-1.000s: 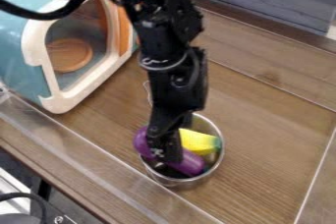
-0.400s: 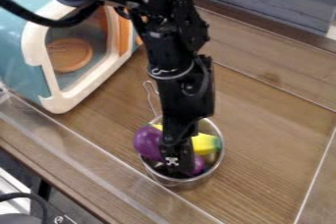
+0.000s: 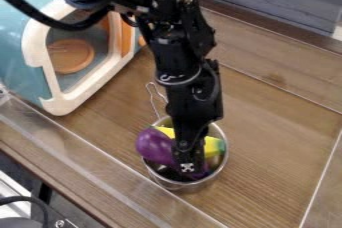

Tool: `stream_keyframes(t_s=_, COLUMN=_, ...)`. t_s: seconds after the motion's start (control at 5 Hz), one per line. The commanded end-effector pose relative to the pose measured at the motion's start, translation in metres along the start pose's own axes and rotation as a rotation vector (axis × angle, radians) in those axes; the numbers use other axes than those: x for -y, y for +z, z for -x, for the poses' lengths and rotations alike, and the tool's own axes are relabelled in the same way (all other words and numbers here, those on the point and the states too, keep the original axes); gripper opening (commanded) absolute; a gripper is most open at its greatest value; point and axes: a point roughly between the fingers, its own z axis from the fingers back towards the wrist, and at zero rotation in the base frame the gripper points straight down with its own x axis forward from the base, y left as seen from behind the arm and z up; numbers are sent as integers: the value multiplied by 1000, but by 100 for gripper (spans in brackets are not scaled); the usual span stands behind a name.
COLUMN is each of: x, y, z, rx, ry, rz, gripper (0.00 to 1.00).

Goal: Put the eggplant in the silver pot

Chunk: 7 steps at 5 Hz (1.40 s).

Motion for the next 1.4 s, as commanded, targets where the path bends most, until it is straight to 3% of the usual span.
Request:
stream_keyframes(t_s=0.0, x=-5, y=11, z=-11, rx=38, ry=60, rz=-11, gripper=0)
stream_keyframes(t_s=0.4, x=8, y=19, z=1, rx=40, ry=121, rz=63, gripper=0)
stream_keyframes(t_s=0.6, x=3, y=23, z=-4, rx=49, ry=124, rz=64, gripper=0)
stream_keyframes(t_s=0.8, x=5, y=35, z=-10, rx=64, ry=164, rz=56, gripper=100)
stream_keyframes(t_s=1.0, x=7, y=43, z=-15, rx=70, ry=187, rz=57, gripper=100)
stream_keyframes(t_s=1.2, x=5, y=43, z=-7, rx=69, ry=241, rz=47, gripper=100)
